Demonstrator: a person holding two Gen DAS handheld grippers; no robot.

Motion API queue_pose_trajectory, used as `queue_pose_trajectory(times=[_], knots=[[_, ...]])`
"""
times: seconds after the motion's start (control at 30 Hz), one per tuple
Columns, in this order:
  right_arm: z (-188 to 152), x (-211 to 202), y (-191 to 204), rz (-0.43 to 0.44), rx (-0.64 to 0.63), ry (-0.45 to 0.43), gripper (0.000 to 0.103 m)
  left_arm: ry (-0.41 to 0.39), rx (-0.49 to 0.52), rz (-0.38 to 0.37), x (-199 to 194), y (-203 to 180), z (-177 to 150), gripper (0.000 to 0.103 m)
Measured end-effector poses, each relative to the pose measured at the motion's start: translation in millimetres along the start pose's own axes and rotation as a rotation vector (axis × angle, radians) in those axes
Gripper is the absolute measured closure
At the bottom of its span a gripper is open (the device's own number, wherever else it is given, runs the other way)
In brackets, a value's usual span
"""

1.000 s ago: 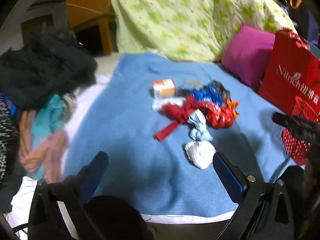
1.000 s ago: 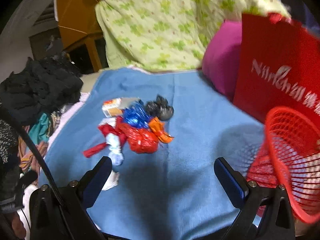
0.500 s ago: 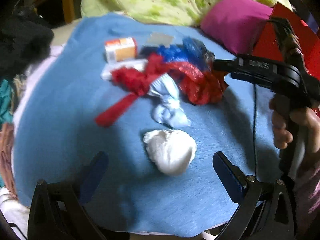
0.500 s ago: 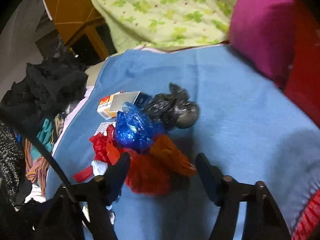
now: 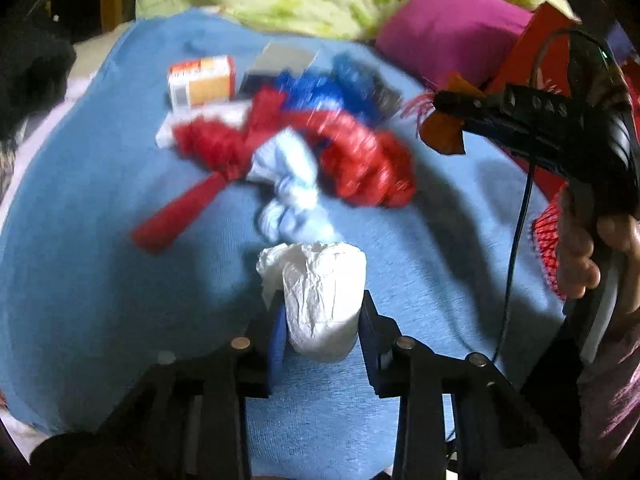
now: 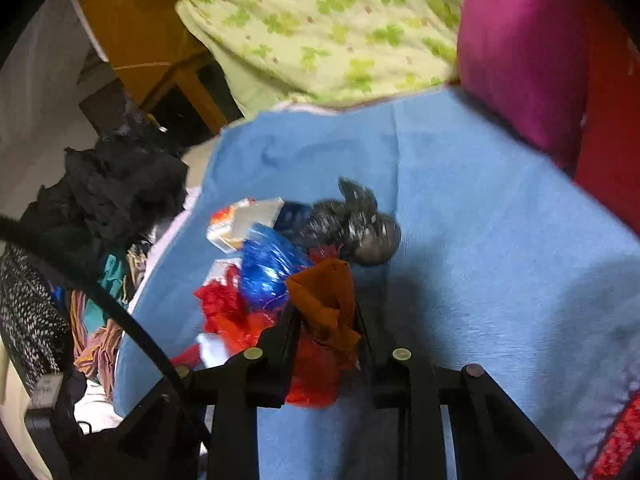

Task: Collect trash
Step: 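Grasp the white crumpled tissue with the left tool while the right grasps the orange bag, then carry both items over the red mesh basket and open both tools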

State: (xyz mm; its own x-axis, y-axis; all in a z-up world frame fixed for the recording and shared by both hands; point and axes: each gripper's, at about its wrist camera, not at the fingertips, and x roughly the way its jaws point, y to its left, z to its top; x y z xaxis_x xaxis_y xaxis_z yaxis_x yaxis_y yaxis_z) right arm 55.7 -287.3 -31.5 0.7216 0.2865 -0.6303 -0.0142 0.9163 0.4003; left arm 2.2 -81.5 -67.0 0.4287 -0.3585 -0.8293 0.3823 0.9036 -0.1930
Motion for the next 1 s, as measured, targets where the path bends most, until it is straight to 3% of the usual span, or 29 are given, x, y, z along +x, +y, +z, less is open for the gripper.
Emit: queue_pose_trajectory(times=[0.27,0.47,0.57,0.73,0.9,1.0], knots=[[-9,-106,16,0.076,-0.01,-0.21,0.074,-0.121,0.108,-0.018,-62,-38,20,0.068],[-16,-211,4,0.024,-0.012,-0.313,0.074,-0.209,0.267,-0.081,-101,-102,50,0.068],[-23,-267,-19,-0.012,0.033,-0.368,0.074,-0.247,0.361,-0.153,-114,-148,64,0.068],[-38,-326,-71,-0.133,0.139,-0.382,0.074,-0.257,0.49,-0.263,-119,-225,82,0.067],[-56,-349,-120,-0.207,0.249,-0.339,0.074,-0.235,0.588,-0.322,-107,-290,90,0.065],[-67,-350,-142,-0.234,0.301,-0.316,0.073,-0.199,0.63,-0.306,-86,-318,94,0.063]])
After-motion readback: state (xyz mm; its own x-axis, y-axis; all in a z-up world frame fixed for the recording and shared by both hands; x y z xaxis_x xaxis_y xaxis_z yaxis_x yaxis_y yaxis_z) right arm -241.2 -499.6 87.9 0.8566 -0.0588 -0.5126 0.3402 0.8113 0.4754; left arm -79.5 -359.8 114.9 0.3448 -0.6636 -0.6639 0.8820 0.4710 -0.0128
